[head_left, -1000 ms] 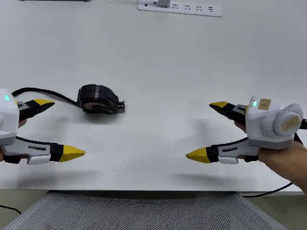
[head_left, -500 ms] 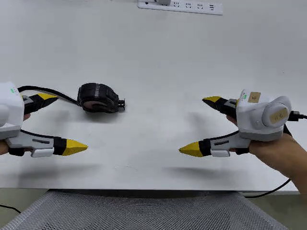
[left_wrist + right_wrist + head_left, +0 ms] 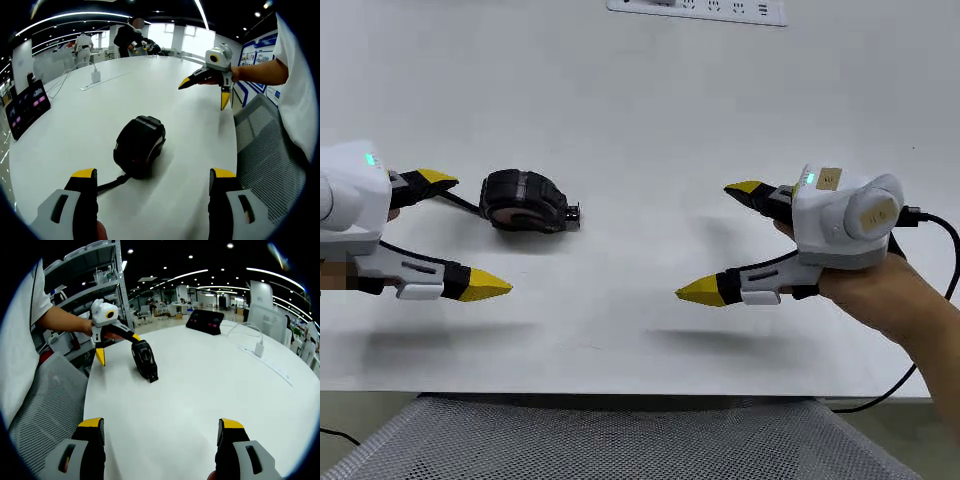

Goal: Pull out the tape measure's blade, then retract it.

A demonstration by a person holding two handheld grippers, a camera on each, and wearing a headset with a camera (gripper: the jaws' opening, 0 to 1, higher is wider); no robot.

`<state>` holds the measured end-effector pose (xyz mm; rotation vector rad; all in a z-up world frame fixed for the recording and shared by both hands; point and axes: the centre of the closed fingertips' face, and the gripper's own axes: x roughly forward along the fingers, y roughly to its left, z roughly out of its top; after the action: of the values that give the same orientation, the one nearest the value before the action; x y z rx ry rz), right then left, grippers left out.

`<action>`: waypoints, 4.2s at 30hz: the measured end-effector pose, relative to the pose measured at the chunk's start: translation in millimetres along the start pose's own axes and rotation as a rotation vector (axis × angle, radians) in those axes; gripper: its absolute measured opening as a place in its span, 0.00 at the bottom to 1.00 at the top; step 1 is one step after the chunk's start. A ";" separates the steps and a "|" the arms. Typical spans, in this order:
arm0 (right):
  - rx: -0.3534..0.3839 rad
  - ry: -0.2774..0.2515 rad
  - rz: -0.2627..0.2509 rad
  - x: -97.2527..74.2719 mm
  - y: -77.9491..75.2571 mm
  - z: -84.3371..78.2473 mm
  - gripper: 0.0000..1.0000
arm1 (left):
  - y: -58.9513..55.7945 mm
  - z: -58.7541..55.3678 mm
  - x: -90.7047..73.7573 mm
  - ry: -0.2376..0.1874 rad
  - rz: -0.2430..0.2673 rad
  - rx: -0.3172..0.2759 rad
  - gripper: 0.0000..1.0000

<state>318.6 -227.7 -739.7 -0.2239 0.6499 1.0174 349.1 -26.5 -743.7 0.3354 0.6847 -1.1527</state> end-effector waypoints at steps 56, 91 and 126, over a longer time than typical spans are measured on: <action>-0.049 0.024 0.090 47.0 -6.9 9.4 0.85 | 27.4 2.2 31.3 0.099 -0.114 0.212 0.31; -0.182 -0.015 0.147 99.0 6.2 29.6 0.60 | 26.8 2.5 32.7 0.133 -0.102 0.238 0.27; -0.299 -0.050 0.254 146.5 19.9 42.7 0.17 | 28.3 2.5 33.3 0.141 -0.108 0.254 0.26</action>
<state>371.2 -92.6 -791.2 -0.3829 0.4864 1.3612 383.7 -40.9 -766.3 0.6049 0.6866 -1.3316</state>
